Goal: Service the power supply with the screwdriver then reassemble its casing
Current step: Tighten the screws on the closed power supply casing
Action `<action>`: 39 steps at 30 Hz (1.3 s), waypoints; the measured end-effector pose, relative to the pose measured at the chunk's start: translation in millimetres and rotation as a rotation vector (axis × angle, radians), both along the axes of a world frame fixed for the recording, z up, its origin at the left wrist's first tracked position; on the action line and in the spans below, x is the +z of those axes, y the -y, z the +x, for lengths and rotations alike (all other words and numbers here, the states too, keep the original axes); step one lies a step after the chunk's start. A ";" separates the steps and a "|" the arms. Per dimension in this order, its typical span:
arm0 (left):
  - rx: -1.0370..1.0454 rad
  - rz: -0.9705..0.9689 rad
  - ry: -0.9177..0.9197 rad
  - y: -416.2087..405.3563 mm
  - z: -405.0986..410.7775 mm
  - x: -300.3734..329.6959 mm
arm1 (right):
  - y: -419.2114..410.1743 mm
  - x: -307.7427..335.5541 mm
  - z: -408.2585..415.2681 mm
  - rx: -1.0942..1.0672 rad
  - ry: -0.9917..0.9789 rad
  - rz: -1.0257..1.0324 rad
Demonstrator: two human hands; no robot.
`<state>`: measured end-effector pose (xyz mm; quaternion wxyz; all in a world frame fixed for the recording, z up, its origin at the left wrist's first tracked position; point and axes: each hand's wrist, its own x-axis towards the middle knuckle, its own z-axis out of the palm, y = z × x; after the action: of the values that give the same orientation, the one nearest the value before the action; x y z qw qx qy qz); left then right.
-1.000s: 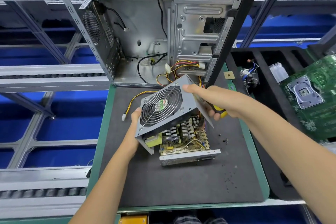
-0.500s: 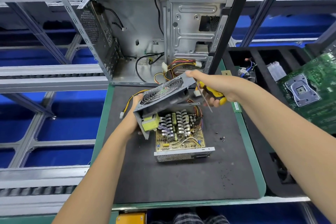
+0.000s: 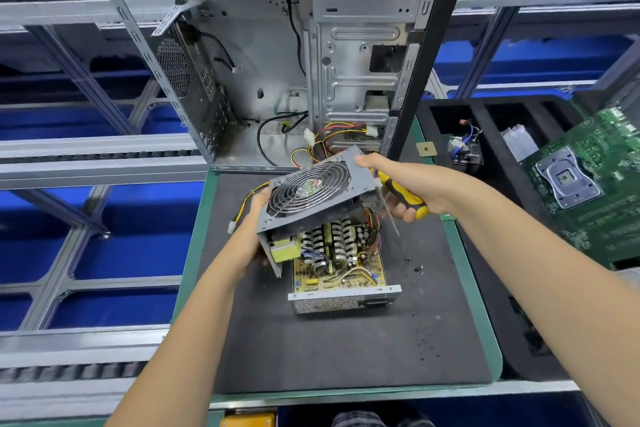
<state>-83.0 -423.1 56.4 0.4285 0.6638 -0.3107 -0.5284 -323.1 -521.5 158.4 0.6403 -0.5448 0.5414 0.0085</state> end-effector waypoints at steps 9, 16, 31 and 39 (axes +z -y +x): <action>-0.026 -0.053 -0.043 -21.4 -15.5 3.0 | -41.6 -26.2 -22.3 -0.071 0.093 -0.156; -0.147 -0.006 0.153 -27.7 -20.3 4.3 | -59.9 -61.4 -49.5 -0.205 0.197 -0.146; -0.183 0.002 0.284 -51.0 -31.6 7.6 | -64.1 -94.5 -52.7 -0.218 0.276 0.041; -0.187 0.060 0.257 -54.2 -33.9 14.4 | -64.1 -80.6 -52.0 -0.200 0.193 0.002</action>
<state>-116.9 -368.9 70.9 0.3142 0.7066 -0.4073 -0.4859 -375.1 -457.3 77.8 0.6875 -0.4859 0.5288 -0.1075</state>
